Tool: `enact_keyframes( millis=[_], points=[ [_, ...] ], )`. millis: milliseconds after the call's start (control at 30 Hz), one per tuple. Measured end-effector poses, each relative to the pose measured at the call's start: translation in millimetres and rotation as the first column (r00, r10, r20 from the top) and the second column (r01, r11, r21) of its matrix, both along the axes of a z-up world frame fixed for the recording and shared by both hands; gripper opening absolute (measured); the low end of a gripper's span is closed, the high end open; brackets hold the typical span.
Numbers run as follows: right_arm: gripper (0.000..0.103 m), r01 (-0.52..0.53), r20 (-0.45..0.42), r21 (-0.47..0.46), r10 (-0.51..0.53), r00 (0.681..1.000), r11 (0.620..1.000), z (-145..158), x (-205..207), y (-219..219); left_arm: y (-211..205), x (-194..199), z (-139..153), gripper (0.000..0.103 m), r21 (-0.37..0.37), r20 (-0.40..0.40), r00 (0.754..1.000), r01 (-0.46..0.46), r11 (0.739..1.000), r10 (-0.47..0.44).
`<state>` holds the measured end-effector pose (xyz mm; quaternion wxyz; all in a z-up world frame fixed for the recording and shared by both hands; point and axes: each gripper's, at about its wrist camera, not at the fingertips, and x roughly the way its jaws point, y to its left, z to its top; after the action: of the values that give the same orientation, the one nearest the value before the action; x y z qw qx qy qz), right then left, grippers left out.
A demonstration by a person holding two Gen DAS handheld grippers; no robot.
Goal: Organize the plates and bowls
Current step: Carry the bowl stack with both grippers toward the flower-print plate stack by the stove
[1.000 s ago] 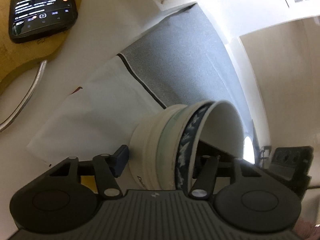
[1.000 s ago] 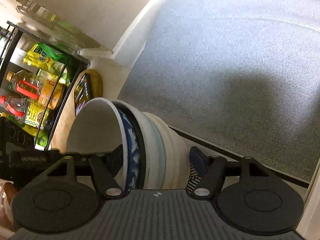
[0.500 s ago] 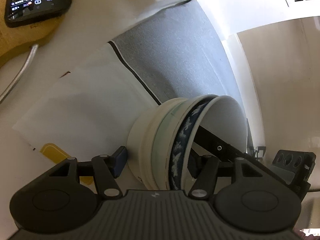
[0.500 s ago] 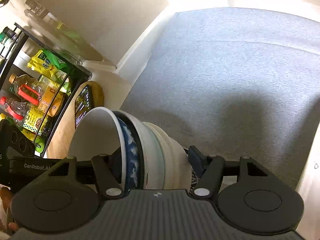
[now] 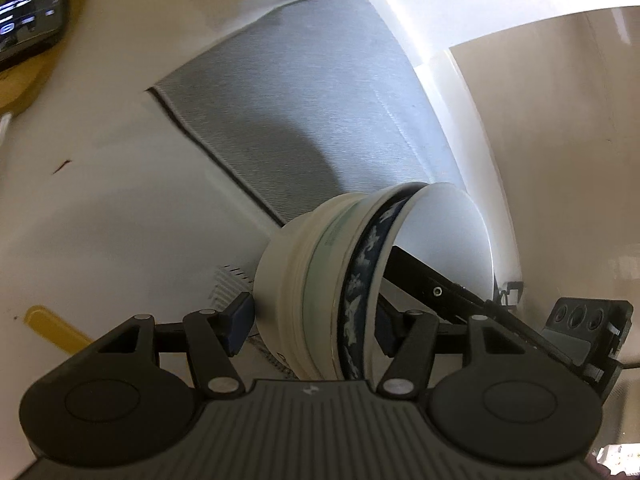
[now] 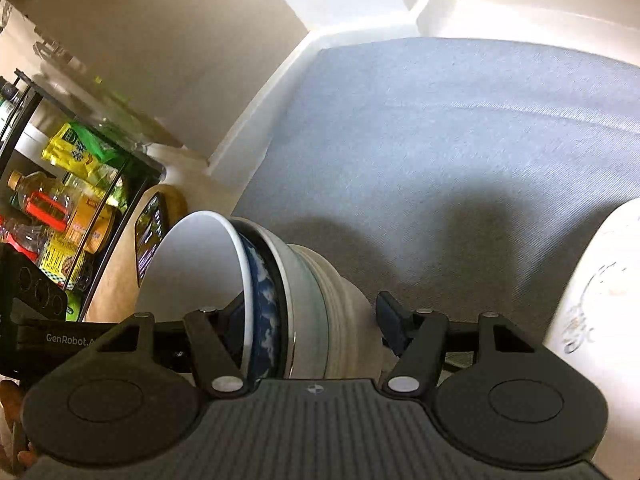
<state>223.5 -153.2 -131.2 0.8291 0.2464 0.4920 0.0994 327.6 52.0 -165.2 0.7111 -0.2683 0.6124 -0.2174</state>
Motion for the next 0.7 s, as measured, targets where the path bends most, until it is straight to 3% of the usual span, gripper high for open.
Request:
enact_keyframes(
  millis=[700],
  points=[
    [0.067, 0.145, 0.077, -0.084, -0.139, 0.987, 0.986, 38.1, -38.3, -64.2, -88.6, 9.6, 18.0, 0.067, -0.066, 0.067, 0.986, 0.159, 0.985, -0.155]
  ],
)
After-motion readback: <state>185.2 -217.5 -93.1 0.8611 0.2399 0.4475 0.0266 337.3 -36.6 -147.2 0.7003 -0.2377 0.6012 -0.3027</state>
